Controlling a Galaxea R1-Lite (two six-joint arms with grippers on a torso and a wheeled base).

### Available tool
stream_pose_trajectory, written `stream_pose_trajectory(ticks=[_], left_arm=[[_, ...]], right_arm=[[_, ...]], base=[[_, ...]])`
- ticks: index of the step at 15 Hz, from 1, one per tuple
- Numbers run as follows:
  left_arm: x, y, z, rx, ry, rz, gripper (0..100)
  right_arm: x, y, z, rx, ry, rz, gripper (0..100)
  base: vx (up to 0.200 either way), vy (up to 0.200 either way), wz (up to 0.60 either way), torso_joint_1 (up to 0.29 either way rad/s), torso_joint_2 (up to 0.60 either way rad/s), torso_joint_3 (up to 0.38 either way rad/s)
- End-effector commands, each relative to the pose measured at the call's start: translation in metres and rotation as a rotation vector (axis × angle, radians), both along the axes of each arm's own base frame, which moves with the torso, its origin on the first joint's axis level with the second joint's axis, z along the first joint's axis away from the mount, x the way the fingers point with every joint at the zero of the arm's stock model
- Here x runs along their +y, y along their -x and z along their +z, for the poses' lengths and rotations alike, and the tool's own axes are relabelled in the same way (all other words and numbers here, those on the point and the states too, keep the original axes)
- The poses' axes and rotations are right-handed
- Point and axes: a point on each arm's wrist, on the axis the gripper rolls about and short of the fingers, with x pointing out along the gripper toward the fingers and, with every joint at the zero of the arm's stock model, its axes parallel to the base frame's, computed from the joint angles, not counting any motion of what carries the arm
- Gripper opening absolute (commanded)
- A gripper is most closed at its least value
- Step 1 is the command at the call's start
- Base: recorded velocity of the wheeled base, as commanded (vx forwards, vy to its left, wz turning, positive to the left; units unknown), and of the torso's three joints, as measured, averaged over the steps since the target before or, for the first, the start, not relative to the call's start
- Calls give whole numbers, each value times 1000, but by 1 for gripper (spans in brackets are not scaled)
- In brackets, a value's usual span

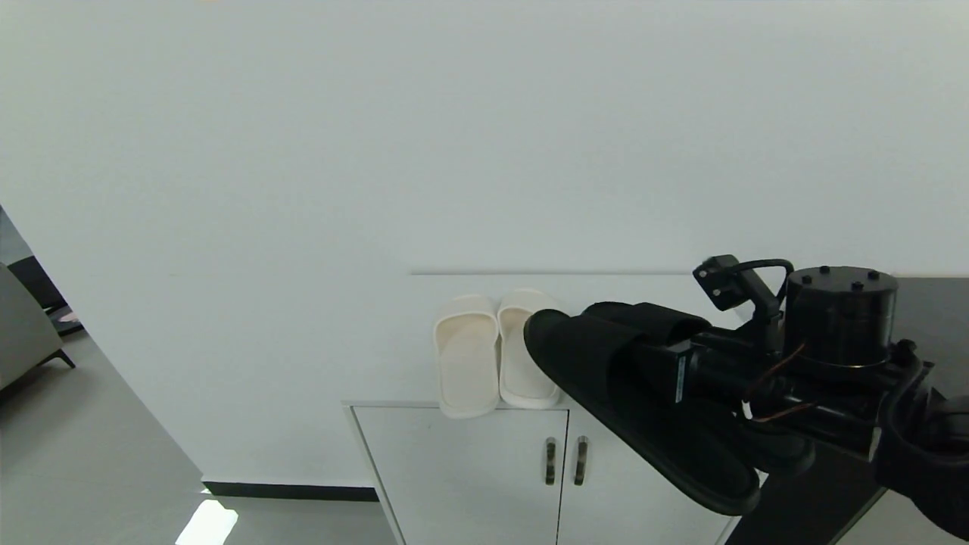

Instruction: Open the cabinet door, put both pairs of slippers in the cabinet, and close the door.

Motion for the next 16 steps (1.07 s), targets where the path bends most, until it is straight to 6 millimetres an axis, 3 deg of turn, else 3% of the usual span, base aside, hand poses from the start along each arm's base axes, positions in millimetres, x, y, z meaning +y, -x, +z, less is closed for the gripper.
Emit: stream_pose_trajectory(ticks=[1,3,6,16], left_arm=[[0,0,0,2,1,-1,0],[0,0,0,1,1,-1,0],[0,0,0,2,1,-1,0],[0,0,0,1,1,-16,0]], right_arm=[[-3,9,13,-33,-30,14,0],[-3,36,15,-25,-49,176,0],[3,64,18,-30,-57,283,0],[3,75,11,-16,-41,329,0]], base=[[0,0,0,0,0,0],[0,0,0,0,0,0],[0,0,0,0,0,0],[-180,0,0,3,1,1]])
